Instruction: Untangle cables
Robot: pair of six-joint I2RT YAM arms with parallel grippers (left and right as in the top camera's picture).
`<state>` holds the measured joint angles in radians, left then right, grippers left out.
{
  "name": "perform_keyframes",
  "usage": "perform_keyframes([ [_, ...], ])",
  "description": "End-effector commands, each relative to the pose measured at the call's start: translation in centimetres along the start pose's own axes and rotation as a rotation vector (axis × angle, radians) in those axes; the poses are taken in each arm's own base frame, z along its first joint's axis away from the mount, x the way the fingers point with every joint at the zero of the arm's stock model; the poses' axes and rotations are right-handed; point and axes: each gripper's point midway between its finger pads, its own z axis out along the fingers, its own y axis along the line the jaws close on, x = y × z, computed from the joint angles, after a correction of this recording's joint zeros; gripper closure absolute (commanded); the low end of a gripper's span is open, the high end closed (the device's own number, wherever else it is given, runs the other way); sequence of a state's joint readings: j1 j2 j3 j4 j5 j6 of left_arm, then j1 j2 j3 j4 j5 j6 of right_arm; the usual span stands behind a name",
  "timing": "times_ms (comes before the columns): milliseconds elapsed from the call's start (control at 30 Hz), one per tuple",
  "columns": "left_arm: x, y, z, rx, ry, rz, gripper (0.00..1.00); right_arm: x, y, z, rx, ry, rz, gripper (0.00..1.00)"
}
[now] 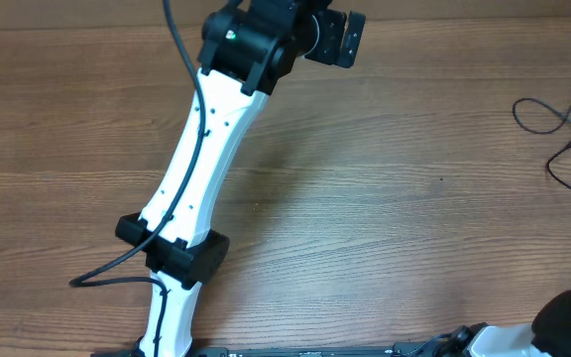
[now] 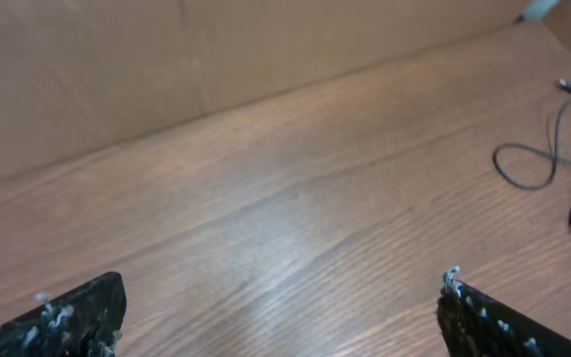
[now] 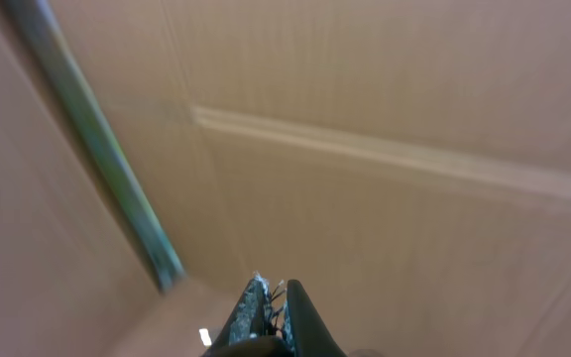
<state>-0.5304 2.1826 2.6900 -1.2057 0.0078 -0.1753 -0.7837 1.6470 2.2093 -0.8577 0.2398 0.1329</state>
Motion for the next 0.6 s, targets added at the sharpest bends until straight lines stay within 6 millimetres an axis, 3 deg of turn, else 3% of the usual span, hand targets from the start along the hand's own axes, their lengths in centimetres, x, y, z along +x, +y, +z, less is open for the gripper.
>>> perform_keyframes([
  [0, 0.2, -0.8, 0.3, 0.047, 0.013, 0.024, 0.0, 8.9, -0.3, 6.7, 0.043, 0.225, -0.046, 0.96],
  [100, 0.3, -0.8, 0.3, 0.047, 0.015, 0.043, 0.0, 13.3, -0.7, 9.1, 0.065, 0.316, -0.053, 0.96],
  [233, 0.4, -0.8, 0.2, 0.047, 0.018, 0.049, 0.0, 18.1, -2.1, 10.6, 0.118, 0.396, -0.044, 0.96],
  [367, 0.4, -0.8, 0.3, 0.047, 0.018, 0.049, 0.0, 22.8, -5.4, 11.4, 0.214, 0.477, 0.089, 0.96],
  [567, 0.4, -0.8, 0.3, 0.047, 0.018, 0.049, 0.0, 28.6, -8.0, 11.7, 0.266, 0.571, 0.214, 0.96],
])
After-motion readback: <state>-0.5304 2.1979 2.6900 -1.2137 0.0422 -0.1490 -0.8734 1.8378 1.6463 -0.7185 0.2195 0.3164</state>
